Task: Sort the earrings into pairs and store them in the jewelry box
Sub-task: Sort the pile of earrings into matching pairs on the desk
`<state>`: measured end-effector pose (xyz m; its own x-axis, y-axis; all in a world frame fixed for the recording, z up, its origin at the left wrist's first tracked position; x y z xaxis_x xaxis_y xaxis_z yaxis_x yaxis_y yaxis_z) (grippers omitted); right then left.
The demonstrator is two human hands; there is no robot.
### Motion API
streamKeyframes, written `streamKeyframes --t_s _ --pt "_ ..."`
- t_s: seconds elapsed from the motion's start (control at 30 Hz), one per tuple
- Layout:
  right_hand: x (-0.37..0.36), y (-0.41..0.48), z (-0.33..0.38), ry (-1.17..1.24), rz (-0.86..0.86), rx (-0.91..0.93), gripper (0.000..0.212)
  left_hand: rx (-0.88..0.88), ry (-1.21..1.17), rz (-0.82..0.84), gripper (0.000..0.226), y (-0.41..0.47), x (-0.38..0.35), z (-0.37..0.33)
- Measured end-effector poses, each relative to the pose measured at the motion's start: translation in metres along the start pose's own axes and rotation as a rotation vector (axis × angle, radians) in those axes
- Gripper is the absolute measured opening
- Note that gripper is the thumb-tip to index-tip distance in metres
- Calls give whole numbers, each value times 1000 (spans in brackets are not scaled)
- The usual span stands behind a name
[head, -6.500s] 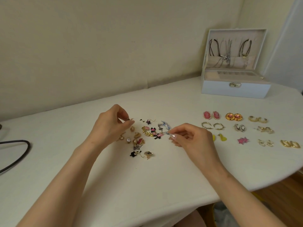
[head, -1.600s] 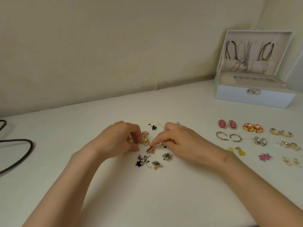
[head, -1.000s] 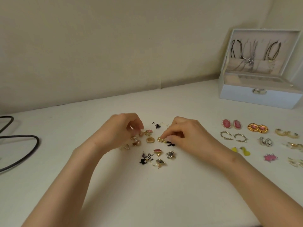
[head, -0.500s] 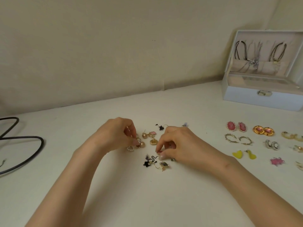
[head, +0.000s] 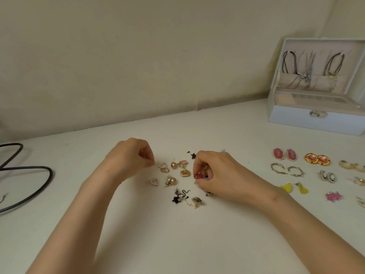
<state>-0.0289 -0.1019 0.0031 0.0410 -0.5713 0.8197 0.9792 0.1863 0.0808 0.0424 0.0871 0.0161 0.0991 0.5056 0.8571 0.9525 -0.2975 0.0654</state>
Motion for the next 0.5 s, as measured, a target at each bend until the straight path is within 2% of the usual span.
streamKeyframes --t_s 0.07,0.23,0.37,0.5 --pt "0 0 0 -4 -1 4 11 6 11 -77 13 2 1 3" --pt "-5 4 0 -4 14 31 14 -137 -21 -88 8 7 -17 -9" --pt "-9 5 -1 -22 38 32 9 -217 57 -50 18 10 -37 -15" --pt "1 20 1 20 -96 36 8 -238 105 -9 14 12 -37 -17"
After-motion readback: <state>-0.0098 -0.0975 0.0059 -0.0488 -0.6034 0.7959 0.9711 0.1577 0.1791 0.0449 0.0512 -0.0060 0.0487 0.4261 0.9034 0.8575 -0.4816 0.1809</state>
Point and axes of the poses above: each hand's wrist, its own y-axis towards the middle knuckle, its own x-axis out of the back of the hand, z = x × y, the point moved 3 cm from there along y, towards the middle knuckle, and after that the axes turned 3 degrees about -x, right-handed, at the moved point
